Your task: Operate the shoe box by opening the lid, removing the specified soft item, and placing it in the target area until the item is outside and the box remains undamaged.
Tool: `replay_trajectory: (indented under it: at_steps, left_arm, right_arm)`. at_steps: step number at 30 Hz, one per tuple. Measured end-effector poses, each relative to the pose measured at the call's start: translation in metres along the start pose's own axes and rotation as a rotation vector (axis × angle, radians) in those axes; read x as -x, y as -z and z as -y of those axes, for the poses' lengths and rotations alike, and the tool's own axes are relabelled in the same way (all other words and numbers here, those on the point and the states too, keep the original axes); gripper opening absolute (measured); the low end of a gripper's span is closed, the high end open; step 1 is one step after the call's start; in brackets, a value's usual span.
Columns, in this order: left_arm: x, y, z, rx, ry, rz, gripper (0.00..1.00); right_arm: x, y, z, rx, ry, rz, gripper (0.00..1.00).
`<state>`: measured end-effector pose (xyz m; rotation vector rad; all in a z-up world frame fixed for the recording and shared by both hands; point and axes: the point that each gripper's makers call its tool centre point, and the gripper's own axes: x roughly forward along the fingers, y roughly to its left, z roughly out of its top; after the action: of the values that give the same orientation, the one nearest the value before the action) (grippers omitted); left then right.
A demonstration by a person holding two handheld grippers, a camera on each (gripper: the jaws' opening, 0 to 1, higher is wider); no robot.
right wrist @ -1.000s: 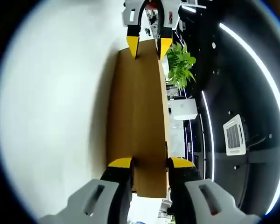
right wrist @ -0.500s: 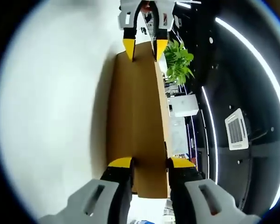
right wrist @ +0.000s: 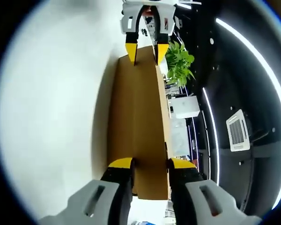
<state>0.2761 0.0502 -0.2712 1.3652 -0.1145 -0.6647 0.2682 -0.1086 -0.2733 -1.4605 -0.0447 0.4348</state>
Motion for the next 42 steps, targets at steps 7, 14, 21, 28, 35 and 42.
replay_trajectory:
  at_steps: [7,14,21,28,35,42]
  left_arm:
    - [0.0,0.0,0.0,0.002,-0.007,-0.004,0.28]
    - [-0.001,0.0,0.0,0.002,-0.01,-0.005,0.28]
    - [-0.001,0.0,0.0,-0.003,-0.01,-0.007,0.27]
    - [0.003,-0.002,0.001,-0.024,-0.015,-0.015,0.27]
    - [0.011,-0.01,0.005,-0.023,-0.019,-0.016,0.27]
    - [0.021,-0.017,0.011,-0.023,-0.017,-0.017,0.27]
  right_arm:
    - [-0.005,0.002,-0.001,0.019,-0.002,0.0,0.29]
    - [-0.01,0.002,0.0,0.115,0.026,-0.008,0.29]
    - [-0.012,0.001,0.001,0.117,0.031,0.008,0.28]
    - [0.003,-0.003,0.002,0.086,0.017,0.012,0.28]
    - [0.007,-0.003,-0.002,0.08,0.012,0.013,0.28]
    - [0.007,-0.002,-0.004,0.064,0.01,0.011,0.28]
